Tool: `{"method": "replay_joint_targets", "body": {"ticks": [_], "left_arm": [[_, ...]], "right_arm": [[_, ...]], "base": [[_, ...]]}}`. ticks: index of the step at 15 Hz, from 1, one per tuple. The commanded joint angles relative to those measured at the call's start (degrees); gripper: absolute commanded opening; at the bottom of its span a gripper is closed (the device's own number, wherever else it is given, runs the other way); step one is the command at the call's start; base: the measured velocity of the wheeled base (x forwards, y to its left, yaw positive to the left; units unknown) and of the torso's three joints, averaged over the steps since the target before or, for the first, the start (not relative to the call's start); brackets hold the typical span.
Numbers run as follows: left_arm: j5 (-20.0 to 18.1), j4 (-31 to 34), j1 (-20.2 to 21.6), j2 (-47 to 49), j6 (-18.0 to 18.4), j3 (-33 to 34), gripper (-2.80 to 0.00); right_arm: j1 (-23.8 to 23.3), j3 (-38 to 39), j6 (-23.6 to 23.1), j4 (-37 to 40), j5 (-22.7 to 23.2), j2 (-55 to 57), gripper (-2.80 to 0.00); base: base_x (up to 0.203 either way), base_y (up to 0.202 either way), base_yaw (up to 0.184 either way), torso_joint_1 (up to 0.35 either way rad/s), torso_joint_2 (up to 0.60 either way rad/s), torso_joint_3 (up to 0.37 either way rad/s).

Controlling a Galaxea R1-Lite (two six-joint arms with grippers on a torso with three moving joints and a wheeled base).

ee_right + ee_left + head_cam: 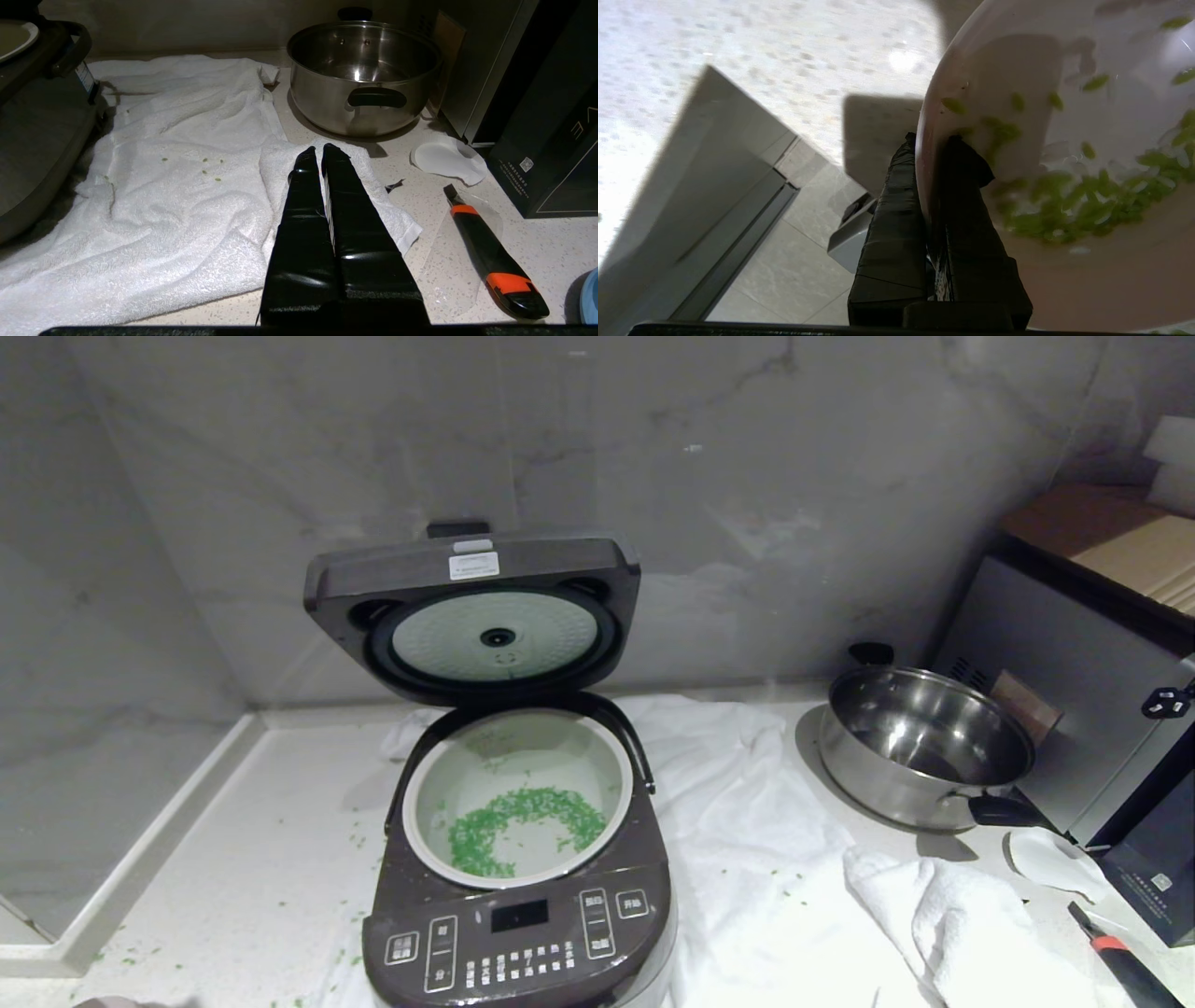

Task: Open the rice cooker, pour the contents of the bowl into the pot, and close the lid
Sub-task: Pick up the bowl on the table

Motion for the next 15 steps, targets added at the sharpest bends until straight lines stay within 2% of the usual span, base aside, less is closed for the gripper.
{"method": "replay_joint_targets", "body": {"ticks": [1, 5, 11, 15], "left_arm": [[0.15, -0.15, -5.0, -1.12, -2.65, 1.0, -2.8], [0.82, 0.11, -12.08, -2.52, -8.01, 2.16, -2.8], [3.12, 0.92, -18.73, -2.53, -12.46, 0.06, -2.8], [2.85, 14.77, -18.91, -5.03, -14.46, -7.86, -2.8]], "right_arm": [[0.01, 0.09, -0.01, -0.01, 0.02, 0.0, -2.8], [0.01, 0.08, -0.01, -0.01, 0.02, 0.0, -2.8], [0.01, 0.09, -0.01, -0.01, 0.02, 0.0, -2.8], [0.01, 0.03, -0.01, -0.01, 0.02, 0.0, -2.8]], "base": [[0.0, 0.0, 0.0, 0.0, 0.0, 0.0], [0.0, 0.0, 0.0, 0.0, 0.0, 0.0], [0.0, 0.0, 0.0, 0.0, 0.0, 0.0], [0.0, 0.0, 0.0, 0.0, 0.0, 0.0]]}}
